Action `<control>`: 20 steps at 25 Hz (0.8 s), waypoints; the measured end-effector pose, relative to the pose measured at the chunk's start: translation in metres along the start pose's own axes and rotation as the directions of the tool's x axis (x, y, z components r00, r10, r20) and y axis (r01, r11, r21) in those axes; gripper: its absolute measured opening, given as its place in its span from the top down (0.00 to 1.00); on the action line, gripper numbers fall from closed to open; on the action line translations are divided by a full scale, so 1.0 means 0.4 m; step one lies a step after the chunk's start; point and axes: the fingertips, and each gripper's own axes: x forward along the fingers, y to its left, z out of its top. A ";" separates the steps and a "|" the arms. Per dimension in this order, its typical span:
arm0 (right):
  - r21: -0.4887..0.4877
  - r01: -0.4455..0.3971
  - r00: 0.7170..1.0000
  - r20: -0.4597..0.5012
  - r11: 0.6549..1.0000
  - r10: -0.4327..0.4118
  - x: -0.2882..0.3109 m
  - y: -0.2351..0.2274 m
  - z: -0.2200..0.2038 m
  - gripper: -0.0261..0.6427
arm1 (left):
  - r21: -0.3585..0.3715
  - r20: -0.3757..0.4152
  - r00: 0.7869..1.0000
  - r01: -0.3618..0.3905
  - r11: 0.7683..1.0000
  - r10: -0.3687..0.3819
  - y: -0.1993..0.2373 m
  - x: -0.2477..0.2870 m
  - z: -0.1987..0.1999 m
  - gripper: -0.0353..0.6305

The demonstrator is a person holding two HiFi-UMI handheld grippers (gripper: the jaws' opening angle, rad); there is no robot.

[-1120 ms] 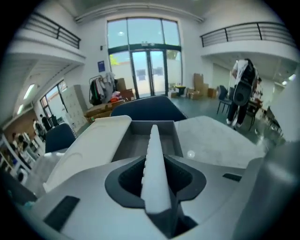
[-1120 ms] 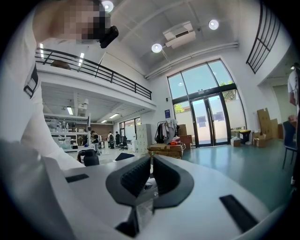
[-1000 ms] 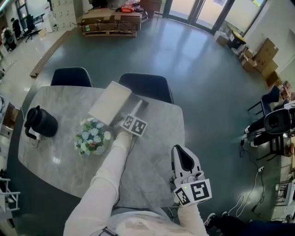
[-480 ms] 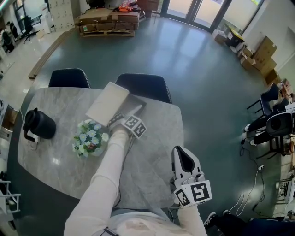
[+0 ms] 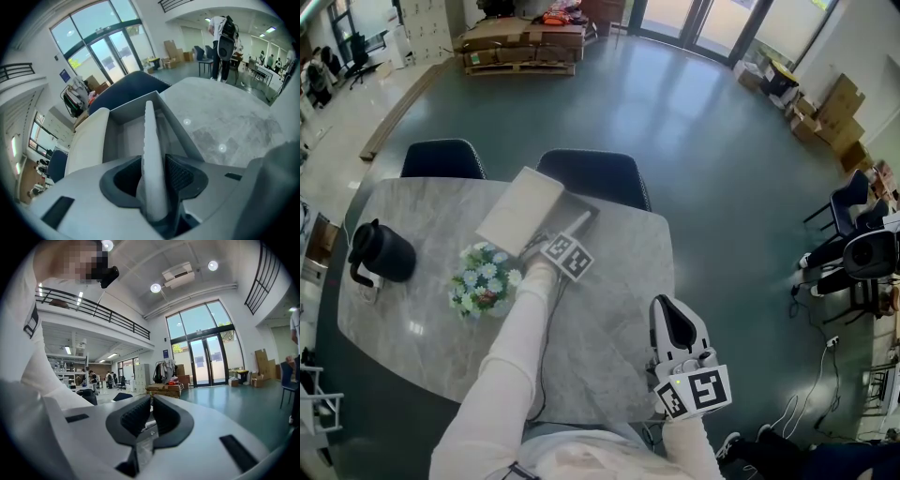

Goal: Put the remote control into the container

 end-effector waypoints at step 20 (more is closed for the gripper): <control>-0.012 -0.005 1.000 0.016 1.000 0.005 -0.022 0.005 0.022 0.93 | 0.169 0.060 0.976 -0.217 0.961 0.210 -0.003 -0.068 0.061 0.78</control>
